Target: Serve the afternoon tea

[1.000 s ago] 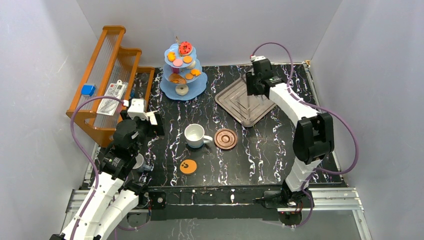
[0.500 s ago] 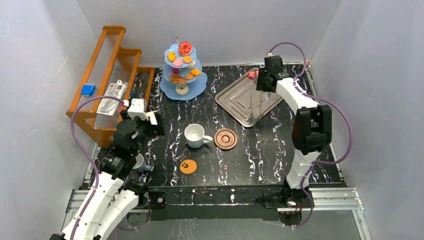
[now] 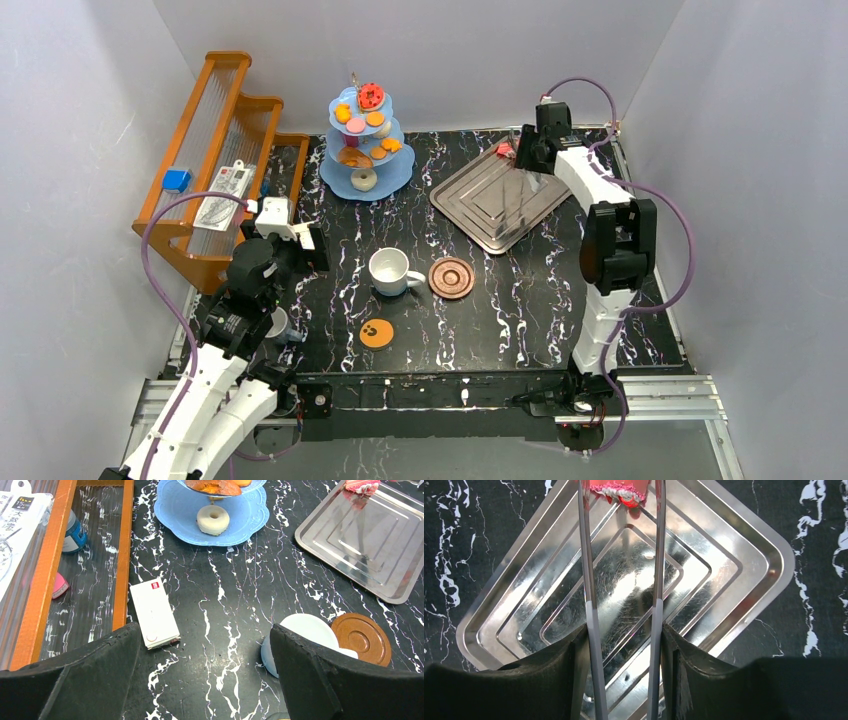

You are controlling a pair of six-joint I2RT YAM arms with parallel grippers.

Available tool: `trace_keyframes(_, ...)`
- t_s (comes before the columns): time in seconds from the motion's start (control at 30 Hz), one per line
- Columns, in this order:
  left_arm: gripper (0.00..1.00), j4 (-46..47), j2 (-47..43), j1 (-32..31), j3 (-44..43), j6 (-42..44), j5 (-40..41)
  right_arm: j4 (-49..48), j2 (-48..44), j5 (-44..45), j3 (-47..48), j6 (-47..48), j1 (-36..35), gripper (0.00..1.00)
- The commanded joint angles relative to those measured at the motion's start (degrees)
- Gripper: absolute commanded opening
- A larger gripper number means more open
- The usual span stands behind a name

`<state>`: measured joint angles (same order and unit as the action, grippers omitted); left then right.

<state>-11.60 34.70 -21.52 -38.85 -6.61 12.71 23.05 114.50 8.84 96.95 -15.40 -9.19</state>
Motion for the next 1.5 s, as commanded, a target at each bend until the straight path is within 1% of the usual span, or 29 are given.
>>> trace_keyframes(0.0, 0.98, 0.7, -0.1, -0.3, -1.5, 0.1, 0.5, -2.5, 2.0, -1.9, 4.4, -1.5, 0.7, 0.56)
trace_keyframes(0.13, 0.98, 0.6, 0.2, -0.3, -1.5, 0.1, 0.0, -1.7, 3.5, -2.2, 4.9, -1.6, 0.8, 0.55)
trace_keyframes(0.37, 0.98, 0.8, -0.1, -0.3, -1.4, 0.1, 0.4, -2.7, 2.4, -3.8, 3.0, -1.3, 0.8, 0.37)
trace_keyframes(0.57, 0.98, 0.7, -0.4, -0.3, -1.5, 0.1, 0.6, -2.1, -0.5, -3.9, 2.1, -0.1, 0.8, 0.29)
trace_keyframes(0.77, 0.98, 0.9, -0.1, -0.3, -1.5, 0.0, -0.2, 0.5, -4.2, -4.4, -0.6, 0.2, 0.8, 0.28)
trace_keyframes(0.97, 0.98, 0.7, -0.2, -0.3, -1.6, -0.1, -0.6, 0.4, -9.9, -7.2, -7.2, 0.4, 0.5, 0.28)
trace_keyframes(1.13, 0.98, 0.6, -1.8, -0.3, -1.5, -0.3, -0.5, 1.5, -13.6, -8.5, -9.9, 0.4, -1.3, 0.28)
trace_keyframes(1.17, 0.98, 1.0, -2.0, -0.3, -1.2, -0.3, -0.4, 1.5, -14.2, -9.9, -10.3, 0.2, -1.8, 0.29)
trace_keyframes(1.37, 0.98, 0.2, -0.1, -0.3, -1.9, -0.1, -0.3, -1.7, -17.0, -13.5, -13.7, -0.9, -5.5, 0.29)
trace_keyframes(1.47, 0.98, 0.5, -1.2, -0.3, -1.5, 0.0, -0.2, -4.8, -17.0, -15.9, -14.4, 0.1, -7.7, 0.29)
